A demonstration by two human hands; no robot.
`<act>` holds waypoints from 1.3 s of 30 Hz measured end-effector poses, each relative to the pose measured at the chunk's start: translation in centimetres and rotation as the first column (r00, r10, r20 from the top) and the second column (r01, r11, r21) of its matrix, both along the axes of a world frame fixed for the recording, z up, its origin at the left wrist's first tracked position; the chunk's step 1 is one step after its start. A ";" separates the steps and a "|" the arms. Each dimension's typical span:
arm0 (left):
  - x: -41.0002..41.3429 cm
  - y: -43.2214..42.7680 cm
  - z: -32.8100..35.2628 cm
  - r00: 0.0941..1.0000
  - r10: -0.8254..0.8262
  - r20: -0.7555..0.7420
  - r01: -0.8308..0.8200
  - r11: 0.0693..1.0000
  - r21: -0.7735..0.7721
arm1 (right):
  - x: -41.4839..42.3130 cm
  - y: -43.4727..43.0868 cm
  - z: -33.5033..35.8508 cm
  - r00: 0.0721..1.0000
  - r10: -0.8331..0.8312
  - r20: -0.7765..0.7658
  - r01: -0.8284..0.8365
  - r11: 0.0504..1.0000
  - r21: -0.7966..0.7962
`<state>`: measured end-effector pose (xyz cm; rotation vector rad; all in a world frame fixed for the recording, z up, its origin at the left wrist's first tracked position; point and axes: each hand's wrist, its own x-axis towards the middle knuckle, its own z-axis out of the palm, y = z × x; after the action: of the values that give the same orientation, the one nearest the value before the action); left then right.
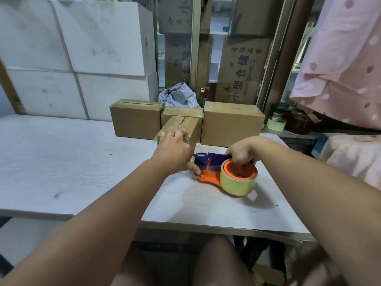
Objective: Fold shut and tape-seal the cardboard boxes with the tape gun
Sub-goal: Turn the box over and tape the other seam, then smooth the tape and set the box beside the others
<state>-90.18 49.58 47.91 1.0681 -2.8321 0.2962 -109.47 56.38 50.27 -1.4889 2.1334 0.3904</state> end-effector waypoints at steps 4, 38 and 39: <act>0.3 -0.4 0.3 1.000 -0.019 0.021 0.019 1.000 0.017 | -1.0 0.4 -0.9 0.987 -0.089 0.130 0.087 0.996 0.022; 0.2 -1.8 -1.0 0.923 0.039 -0.382 -0.050 0.999 -0.020 | -2.4 -0.4 -3.2 0.922 -0.379 0.078 0.369 0.799 -0.476; 0.1 -1.8 -1.1 0.922 0.045 -0.386 -0.058 0.998 -0.024 | -2.0 -0.6 -3.0 0.933 -0.338 0.125 0.347 0.746 -0.568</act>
<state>-90.09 47.77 46.85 1.0600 -2.4437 0.1213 -111.43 55.80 47.29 -1.3180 2.5881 -0.4598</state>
